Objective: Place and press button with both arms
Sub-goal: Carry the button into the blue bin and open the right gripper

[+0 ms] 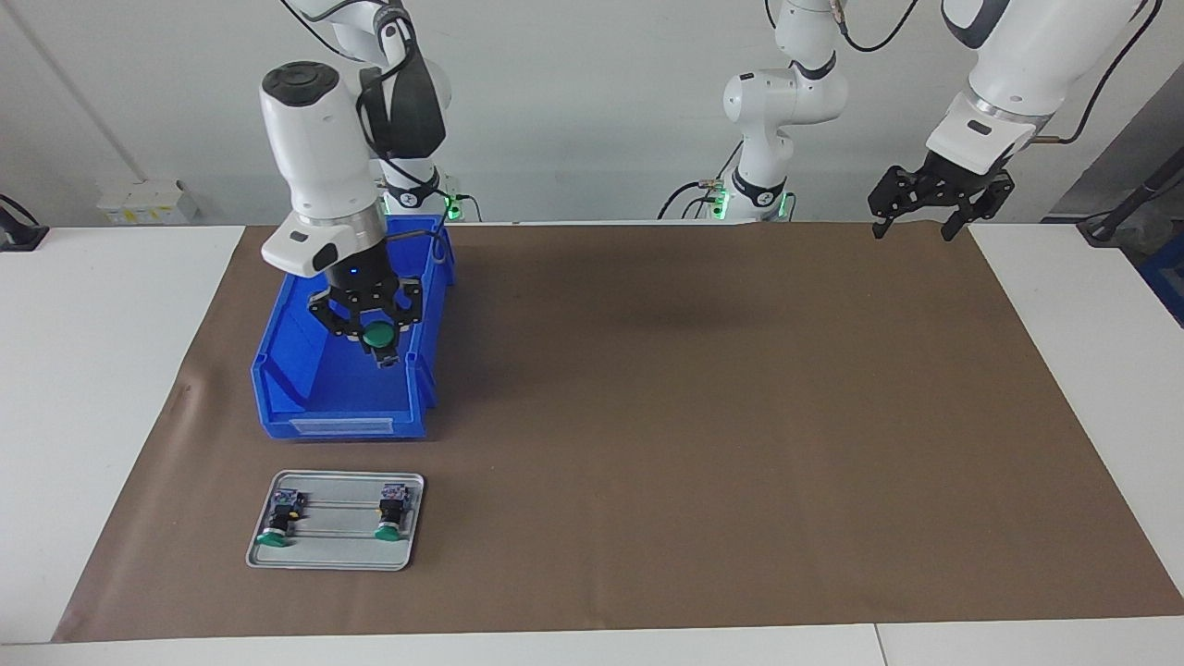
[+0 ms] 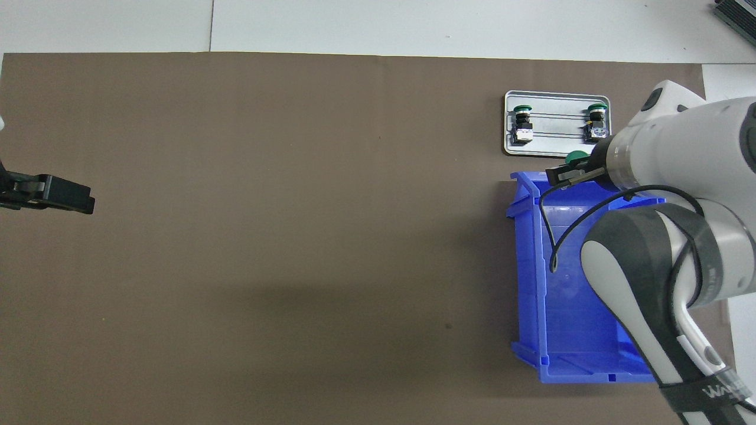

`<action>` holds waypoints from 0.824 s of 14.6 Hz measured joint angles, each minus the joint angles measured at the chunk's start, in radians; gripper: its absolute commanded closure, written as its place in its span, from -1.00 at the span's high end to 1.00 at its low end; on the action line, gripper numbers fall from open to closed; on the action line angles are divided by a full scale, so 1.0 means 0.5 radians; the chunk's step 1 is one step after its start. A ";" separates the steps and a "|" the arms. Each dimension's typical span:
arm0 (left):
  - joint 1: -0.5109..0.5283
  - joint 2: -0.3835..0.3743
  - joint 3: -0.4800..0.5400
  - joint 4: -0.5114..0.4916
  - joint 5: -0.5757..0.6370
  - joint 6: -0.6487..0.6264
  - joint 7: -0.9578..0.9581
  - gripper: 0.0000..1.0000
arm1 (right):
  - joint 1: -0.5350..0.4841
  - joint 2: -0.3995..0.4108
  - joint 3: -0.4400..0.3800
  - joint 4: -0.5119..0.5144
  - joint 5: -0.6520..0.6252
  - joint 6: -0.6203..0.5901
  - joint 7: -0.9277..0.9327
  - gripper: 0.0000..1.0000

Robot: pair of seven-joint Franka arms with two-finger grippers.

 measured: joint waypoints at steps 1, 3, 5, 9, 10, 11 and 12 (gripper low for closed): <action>0.000 0.000 0.000 0.000 0.000 0.000 0.000 1.00 | -0.049 -0.021 0.001 -0.101 0.003 0.077 -0.035 -1.00; 0.000 0.000 0.000 0.000 0.000 0.000 0.000 1.00 | -0.125 -0.054 0.003 -0.341 0.004 0.326 -0.092 -1.00; 0.000 0.000 0.000 0.000 0.000 0.000 0.000 1.00 | -0.192 -0.062 0.003 -0.549 0.010 0.563 -0.119 -1.00; 0.000 0.000 0.000 0.000 0.000 0.000 0.000 1.00 | -0.236 -0.063 0.004 -0.884 0.091 0.972 -0.128 -1.00; 0.000 0.000 0.000 0.000 0.000 0.000 0.000 1.00 | -0.239 -0.064 0.005 -0.935 0.095 1.022 -0.128 -1.00; 0.000 0.000 0.000 0.000 0.000 0.000 0.000 1.00 | -0.246 -0.064 0.005 -0.970 0.096 1.051 -0.128 -1.00; 0.000 0.000 0.000 0.000 0.000 0.000 0.000 1.00 | -0.254 -0.065 0.004 -0.992 0.096 1.064 -0.128 -1.00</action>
